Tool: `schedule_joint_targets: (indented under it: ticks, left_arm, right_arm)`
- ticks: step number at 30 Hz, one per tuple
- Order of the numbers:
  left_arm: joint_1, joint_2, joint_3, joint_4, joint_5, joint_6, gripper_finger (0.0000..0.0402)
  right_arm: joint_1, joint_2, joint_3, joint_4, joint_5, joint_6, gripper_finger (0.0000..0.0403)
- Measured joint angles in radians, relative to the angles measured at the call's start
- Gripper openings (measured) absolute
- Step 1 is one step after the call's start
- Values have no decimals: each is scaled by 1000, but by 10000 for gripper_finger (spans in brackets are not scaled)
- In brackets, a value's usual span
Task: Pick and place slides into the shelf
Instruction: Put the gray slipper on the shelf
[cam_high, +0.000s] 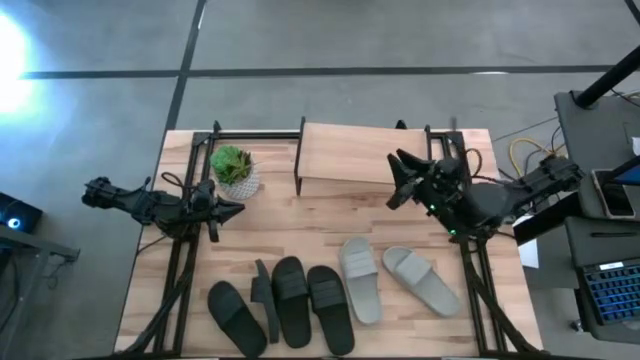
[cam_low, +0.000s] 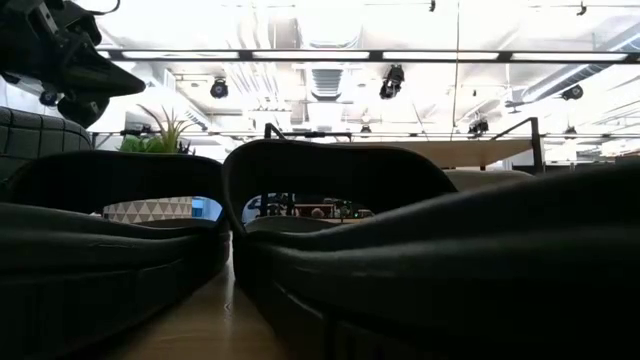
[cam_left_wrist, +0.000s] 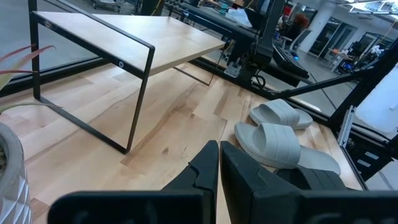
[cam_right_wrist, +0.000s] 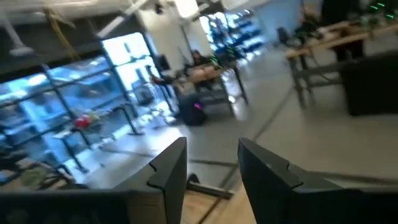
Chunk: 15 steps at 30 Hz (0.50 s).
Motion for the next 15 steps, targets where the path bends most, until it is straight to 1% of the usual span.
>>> schedule_joint_targets:
  ticks: [1,2,4,6,7,8,9,11,13,15]
  left_arm:
    - [0,0,0,0,0,0,2]
    - [0,0,0,0,0,0,2]
    - [0,0,0,0,0,0,2]
    - [0,1,0,0,1,0,2]
    - [0,1,0,0,1,0,2]
    - [0,1,0,1,0,0,2]
    - [0,0,0,0,0,0,2]
    - [0,0,0,0,0,0,2]
    - [0,0,0,0,0,0,2]
    - [0,1,0,0,0,0,2]
  right_arm:
    - [1,0,24,-128,3,128,139]
    - [1,-5,49,-274,-25,292,142]
    - [2,-18,90,-633,-146,709,153]
    - [3,5,113,-939,-264,1102,167]
    - [6,29,116,-1047,-306,1250,174]
    - [15,57,118,-1113,-348,1369,182]
    - [25,85,118,-1144,-397,1455,190]
    - [33,137,116,-1141,-504,1551,205]
    - [35,175,119,-1114,-583,1595,218]
    - [37,220,126,-1121,-634,1631,230]
